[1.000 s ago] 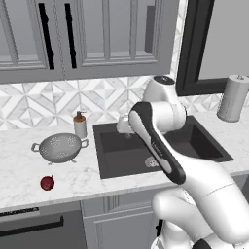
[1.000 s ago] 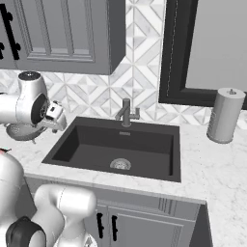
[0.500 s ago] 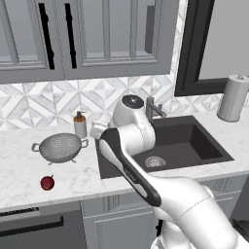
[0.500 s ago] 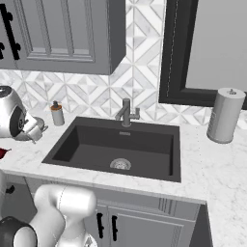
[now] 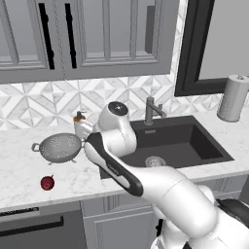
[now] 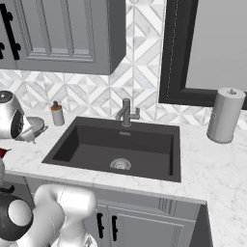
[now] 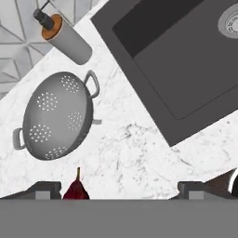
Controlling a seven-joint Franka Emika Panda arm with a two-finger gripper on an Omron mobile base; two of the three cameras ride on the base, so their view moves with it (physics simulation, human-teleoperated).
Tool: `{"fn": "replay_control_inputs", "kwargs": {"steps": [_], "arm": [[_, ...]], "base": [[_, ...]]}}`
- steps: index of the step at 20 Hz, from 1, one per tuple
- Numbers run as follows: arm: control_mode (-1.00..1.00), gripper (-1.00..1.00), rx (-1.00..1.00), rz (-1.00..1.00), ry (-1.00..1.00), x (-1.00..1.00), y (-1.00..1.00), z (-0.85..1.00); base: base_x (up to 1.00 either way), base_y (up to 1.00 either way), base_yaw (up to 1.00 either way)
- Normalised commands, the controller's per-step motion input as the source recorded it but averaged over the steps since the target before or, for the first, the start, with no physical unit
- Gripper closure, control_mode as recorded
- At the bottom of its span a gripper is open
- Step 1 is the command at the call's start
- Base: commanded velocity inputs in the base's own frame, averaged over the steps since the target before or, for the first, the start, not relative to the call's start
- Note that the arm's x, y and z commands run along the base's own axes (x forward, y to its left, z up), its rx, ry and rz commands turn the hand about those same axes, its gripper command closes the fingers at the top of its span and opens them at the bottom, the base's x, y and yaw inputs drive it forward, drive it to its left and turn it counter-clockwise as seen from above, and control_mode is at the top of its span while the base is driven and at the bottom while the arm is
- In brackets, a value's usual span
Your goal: Put the colander in the sink, put the pear in the colander, and turn on the sink faucet and pour water over the colander.
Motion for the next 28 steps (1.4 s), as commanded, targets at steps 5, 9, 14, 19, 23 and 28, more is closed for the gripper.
{"fn": "replay_control_inputs", "kwargs": {"steps": [5, 9, 14, 19, 23, 28], "arm": [[-1.00, -1.00, 0.02, 0.00, 0.24, 0.38, 0.24, -0.25], [-1.00, -1.00, -0.06, 0.00, 0.19, 0.29, 0.23, -0.19], [-1.00, -1.00, -0.16, -0.06, -0.01, 0.15, 0.26, -0.11], [-1.00, -1.00, -0.06, -0.11, -0.04, 0.09, 0.17, -0.15], [-1.00, -1.00, 0.00, -0.08, 0.00, 0.14, 0.05, -0.21], [-1.00, -1.00, 0.00, -0.02, 0.00, 0.16, 0.00, -0.20]], "base": [[0.00, 0.00, 0.00], [0.00, 0.00, 0.00], [0.00, 0.00, 0.00], [0.00, 0.00, 0.00], [0.00, 0.00, 0.00], [0.00, 0.00, 0.00]]}}
